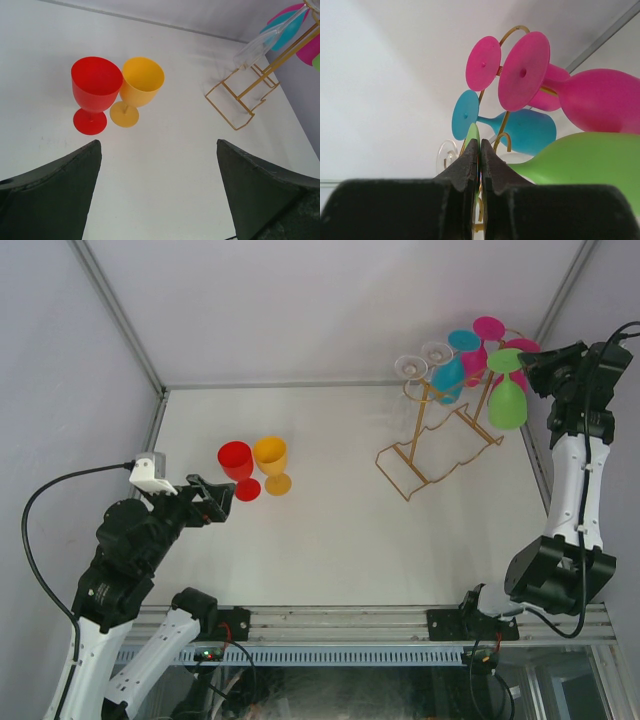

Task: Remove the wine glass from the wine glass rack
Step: Pick up the wine glass from the wine rack, then place the wine glass at the center of the board.

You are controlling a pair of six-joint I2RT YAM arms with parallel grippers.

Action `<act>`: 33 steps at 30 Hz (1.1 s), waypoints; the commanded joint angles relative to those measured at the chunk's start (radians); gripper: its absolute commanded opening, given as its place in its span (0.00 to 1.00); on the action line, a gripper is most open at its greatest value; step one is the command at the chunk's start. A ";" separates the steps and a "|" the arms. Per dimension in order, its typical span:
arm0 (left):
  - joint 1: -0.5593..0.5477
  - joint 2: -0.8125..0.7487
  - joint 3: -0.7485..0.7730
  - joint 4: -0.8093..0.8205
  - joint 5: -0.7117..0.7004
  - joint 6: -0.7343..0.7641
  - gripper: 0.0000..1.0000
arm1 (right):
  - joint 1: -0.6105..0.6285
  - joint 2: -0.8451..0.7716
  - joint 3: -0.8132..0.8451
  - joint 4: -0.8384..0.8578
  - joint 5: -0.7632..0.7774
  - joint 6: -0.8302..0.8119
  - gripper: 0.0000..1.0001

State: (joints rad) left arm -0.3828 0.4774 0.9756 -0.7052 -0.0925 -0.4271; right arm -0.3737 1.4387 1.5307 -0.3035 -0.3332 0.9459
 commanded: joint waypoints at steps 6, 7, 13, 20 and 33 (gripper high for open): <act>0.005 0.002 0.009 0.041 0.025 -0.017 1.00 | -0.006 -0.129 -0.058 0.031 0.027 -0.044 0.00; 0.005 0.000 0.007 0.042 0.026 -0.018 1.00 | -0.007 -0.145 -0.073 0.031 0.032 -0.049 0.00; 0.006 -0.001 0.006 0.054 0.022 -0.035 1.00 | 0.001 -0.266 -0.152 0.026 0.040 -0.078 0.00; 0.006 -0.004 0.001 0.066 0.005 -0.060 1.00 | 0.034 -0.452 -0.276 0.012 0.033 -0.111 0.00; 0.006 -0.006 -0.037 0.078 -0.125 -0.141 1.00 | 0.204 -0.647 -0.402 -0.063 -0.021 -0.093 0.00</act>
State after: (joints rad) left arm -0.3828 0.4770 0.9665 -0.6636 -0.1501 -0.5251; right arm -0.2443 0.8082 1.1286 -0.3565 -0.3588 0.8665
